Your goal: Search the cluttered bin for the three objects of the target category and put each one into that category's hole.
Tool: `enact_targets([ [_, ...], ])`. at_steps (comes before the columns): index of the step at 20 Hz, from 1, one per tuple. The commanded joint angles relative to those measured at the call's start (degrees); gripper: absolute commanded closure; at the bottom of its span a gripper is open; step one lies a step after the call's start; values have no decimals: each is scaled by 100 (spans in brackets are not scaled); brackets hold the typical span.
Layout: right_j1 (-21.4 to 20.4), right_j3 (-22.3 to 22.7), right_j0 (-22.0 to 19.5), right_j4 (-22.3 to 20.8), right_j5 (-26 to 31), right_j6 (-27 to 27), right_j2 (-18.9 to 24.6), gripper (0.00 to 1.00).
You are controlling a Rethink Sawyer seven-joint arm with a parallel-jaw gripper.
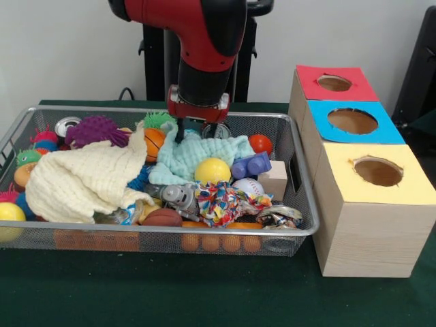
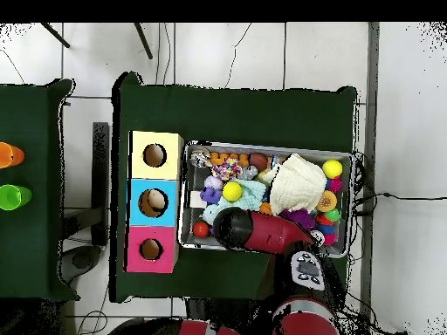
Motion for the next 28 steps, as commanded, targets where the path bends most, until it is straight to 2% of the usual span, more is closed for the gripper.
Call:
enact_targets([
  [1, 512, 15, -252, -65, -703, 692, 756, 0],
  [7, 492, 49, -63, -120, -900, 792, 572, 0],
  [8, 490, 45, -27, -124, -936, 793, 536, 100],
  [10, 488, 40, 30, -170, -1032, 805, 487, 100],
  [17, 339, 216, 3, 18, -805, 920, 533, 100],
  [21, -265, 535, 14, 185, -383, 939, 688, 100],
  [25, -789, 442, 154, 260, 155, 790, 791, 100],
  [28, -990, 335, 225, 279, 502, 721, 771, 100],
])
